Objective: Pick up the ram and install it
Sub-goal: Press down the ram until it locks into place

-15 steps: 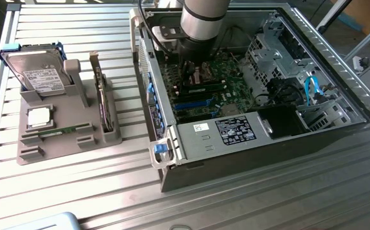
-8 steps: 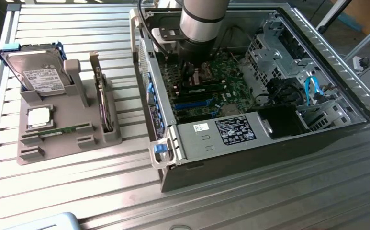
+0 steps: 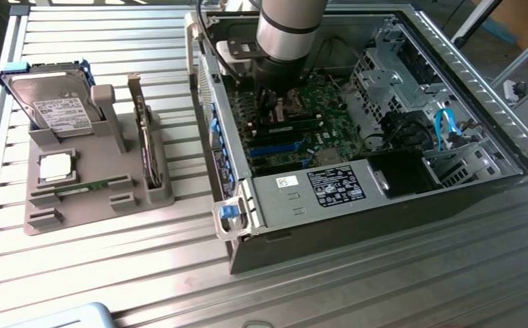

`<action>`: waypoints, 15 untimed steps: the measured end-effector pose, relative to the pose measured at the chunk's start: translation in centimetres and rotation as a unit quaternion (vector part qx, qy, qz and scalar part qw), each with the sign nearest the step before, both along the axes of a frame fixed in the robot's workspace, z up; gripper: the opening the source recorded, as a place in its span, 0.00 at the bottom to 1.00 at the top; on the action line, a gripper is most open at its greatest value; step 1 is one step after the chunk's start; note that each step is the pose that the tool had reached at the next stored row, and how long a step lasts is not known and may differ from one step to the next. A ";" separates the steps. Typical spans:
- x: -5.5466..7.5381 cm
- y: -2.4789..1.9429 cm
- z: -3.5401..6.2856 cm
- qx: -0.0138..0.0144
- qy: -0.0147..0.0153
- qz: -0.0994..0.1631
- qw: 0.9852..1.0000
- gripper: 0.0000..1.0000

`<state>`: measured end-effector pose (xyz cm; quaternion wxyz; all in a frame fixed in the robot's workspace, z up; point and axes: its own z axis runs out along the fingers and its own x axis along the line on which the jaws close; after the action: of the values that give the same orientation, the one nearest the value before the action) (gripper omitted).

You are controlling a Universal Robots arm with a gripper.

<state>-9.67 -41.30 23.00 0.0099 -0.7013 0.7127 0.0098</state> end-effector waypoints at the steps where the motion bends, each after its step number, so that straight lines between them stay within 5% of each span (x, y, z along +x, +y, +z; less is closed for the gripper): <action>1: 0.0 0.00 -0.02 0.000 0.000 0.000 1.000 0.11; 15: 0.0 0.00 0.03 0.000 0.000 0.000 1.000 0.11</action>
<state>-9.67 -41.30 23.03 0.0103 -0.7013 0.7127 0.0099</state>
